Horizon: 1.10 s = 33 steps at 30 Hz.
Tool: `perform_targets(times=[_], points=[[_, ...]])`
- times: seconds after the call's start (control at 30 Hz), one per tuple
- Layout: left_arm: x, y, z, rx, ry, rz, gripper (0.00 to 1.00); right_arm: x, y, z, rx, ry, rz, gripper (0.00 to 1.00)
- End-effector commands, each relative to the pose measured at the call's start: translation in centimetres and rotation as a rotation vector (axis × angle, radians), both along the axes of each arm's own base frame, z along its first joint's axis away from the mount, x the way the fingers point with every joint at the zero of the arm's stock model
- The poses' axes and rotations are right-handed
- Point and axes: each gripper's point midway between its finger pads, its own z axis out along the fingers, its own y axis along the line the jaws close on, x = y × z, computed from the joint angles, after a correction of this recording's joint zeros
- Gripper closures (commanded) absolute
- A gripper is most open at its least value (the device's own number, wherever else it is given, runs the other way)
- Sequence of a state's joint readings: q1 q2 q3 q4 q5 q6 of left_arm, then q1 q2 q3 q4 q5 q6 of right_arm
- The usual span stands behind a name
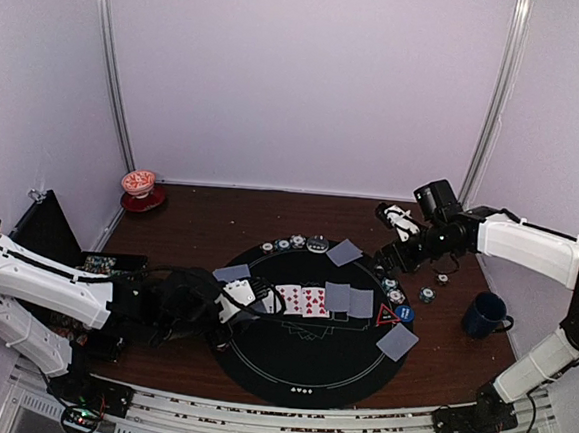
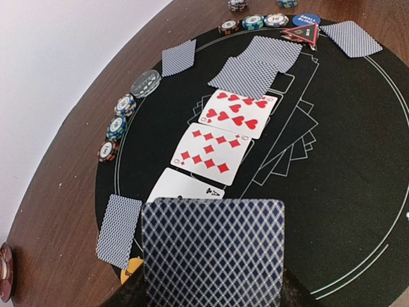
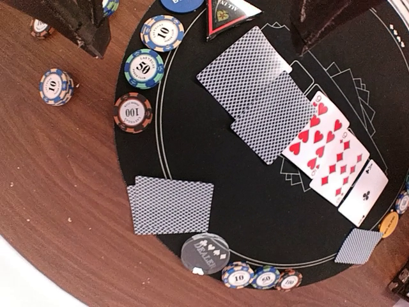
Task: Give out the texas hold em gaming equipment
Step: Place the face-down deck piles on the poker table mat.
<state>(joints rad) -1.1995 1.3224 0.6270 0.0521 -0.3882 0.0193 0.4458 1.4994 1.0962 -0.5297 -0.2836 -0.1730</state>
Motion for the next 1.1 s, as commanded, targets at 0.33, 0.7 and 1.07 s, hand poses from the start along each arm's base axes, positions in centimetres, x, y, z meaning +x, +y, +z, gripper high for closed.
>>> perform_targets(times=[0.33, 0.7, 1.07], points=[[-0.7, -4.5, 0.3, -0.003, 0.085, -0.098, 0.46, 2.0, -3.2, 4.1, 0.007, -0.196, -0.155, 0.0], [-2.4, -9.7, -3.1, 0.038, 0.26, -0.083, 0.46, 2.2, -4.3, 4.3, 0.028, -0.183, -0.176, 0.0], [-6.1, -12.9, -5.5, -0.005, 0.423, -0.026, 0.46, 2.1, -4.6, 5.3, 0.039, -0.206, -0.174, 0.0]])
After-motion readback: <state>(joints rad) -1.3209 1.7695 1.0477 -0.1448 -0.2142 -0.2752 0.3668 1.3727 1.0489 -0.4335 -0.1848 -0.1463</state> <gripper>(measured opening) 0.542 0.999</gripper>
